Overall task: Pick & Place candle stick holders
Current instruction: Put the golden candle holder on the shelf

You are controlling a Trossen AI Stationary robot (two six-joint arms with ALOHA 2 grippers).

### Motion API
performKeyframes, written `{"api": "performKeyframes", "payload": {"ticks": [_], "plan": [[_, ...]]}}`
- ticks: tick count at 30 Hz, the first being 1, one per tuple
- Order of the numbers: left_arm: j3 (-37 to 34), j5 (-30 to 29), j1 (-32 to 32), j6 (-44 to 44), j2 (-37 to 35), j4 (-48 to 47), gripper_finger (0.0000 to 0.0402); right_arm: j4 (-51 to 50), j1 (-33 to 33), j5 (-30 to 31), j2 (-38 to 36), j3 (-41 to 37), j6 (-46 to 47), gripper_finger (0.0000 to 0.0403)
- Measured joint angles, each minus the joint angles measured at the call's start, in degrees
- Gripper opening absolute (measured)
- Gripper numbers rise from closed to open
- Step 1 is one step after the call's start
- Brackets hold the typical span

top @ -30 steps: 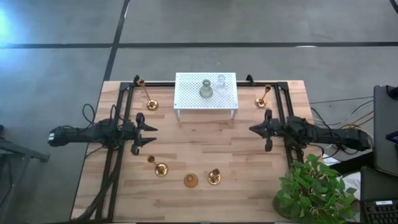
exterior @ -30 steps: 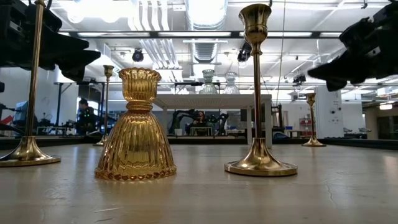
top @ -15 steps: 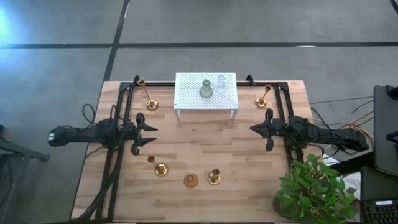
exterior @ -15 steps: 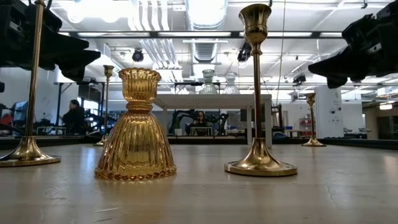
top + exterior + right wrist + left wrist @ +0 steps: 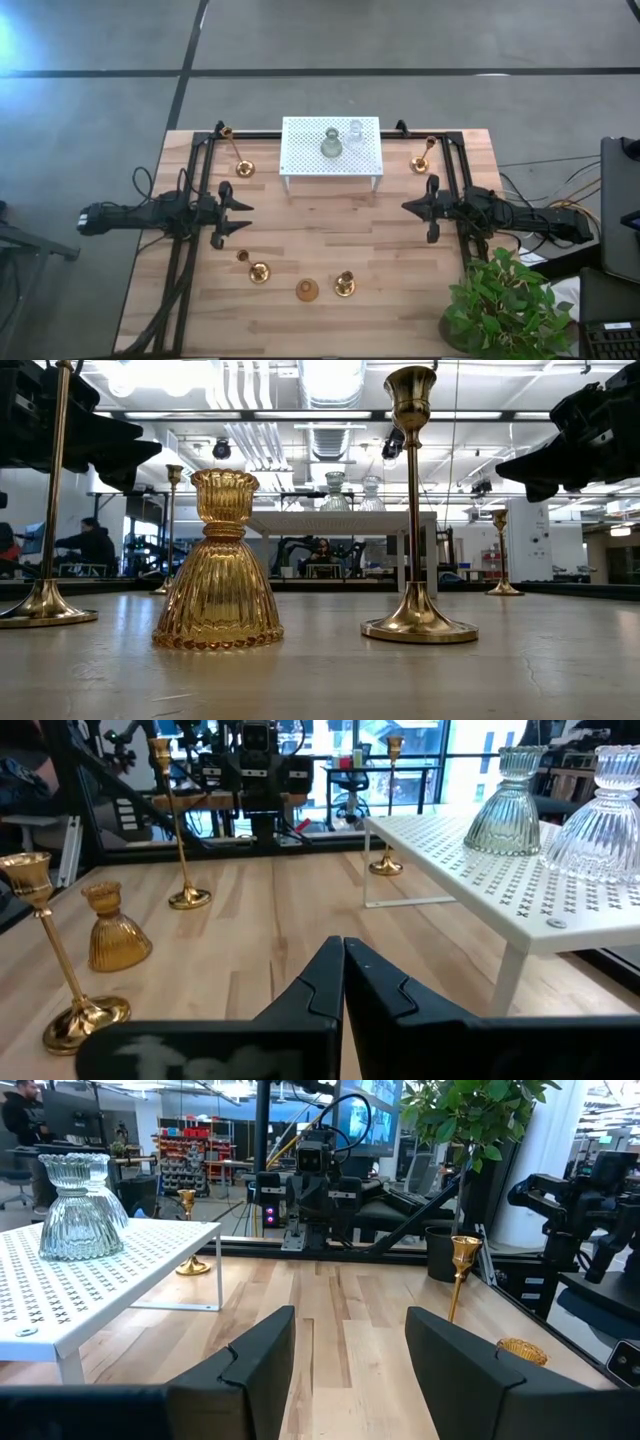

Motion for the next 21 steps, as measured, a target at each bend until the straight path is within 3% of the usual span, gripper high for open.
{"api": "performKeyframes", "payload": {"ticks": [12, 18, 21], "plan": [[0.0, 0.0, 0.01, -0.12, 0.02, 0.07, 0.0197, 0.0, 0.0, 0.01, 0.0, 0.0, 0.11, 0.0009], [0.0, -0.04, 0.02, -11.91, 0.08, 4.7, 0.0197, 0.0, -0.02, 0.01, 0.04, 0.0, 0.04, 0.0009], [0.2, -0.31, 0.02, -11.56, -0.11, 4.61, 0.0197, 0.0, -0.02, 0.01, 0.04, 0.0, 0.06, 0.0009]]}}
